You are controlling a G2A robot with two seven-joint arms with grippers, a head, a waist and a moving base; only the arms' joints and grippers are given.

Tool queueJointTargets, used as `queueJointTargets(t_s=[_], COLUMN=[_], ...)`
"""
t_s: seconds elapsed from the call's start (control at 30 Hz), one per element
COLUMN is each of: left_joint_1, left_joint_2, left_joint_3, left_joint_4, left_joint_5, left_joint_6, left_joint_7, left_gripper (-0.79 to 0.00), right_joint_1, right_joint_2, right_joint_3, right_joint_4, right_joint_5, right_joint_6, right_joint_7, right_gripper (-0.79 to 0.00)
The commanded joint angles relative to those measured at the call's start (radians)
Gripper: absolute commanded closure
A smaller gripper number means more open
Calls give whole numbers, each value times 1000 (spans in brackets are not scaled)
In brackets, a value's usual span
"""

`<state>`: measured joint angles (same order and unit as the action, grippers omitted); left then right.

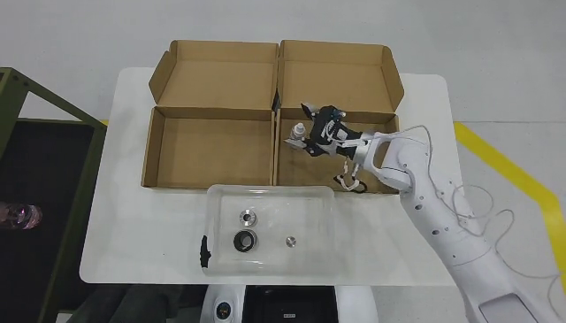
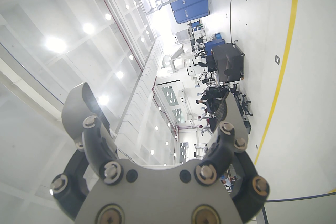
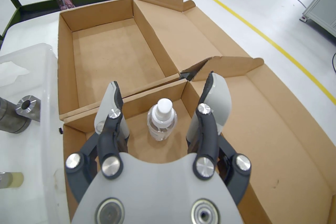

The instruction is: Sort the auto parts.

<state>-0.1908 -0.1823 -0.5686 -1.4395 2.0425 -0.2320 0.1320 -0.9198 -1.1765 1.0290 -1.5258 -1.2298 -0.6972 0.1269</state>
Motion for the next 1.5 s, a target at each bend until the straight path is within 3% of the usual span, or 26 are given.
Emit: queueJointTargets(t_s=[0.0,0.17,0.57,1.07,1.47], left_joint_1=[0,0,0,0,0], left_joint_2=[0,0,0,0,0], left_joint_3=[0,0,0,0,0], left_joint_4=[0,0,0,0,0], left_joint_5=[0,0,0,0,0], left_joint_6=[0,0,0,0,0], left_joint_7=[0,0,0,0,0], left_gripper=[-785,-785,-785,-785,-785], right_joint_1=[-26,-107,-254,-381,-425], right_joint_2=[7,26,50,72,84], right_joint_3=[19,64,71,44,20], right_joint_4=[-57,-203,-436,-515,-545], right_joint_5=[3,-4,-15,-116,-213], right_joint_6=[-19,-60,-147,-161,-155], right_joint_7=[20,75,143,237,290], right_gripper=[-600,-720,-714,-742,-785])
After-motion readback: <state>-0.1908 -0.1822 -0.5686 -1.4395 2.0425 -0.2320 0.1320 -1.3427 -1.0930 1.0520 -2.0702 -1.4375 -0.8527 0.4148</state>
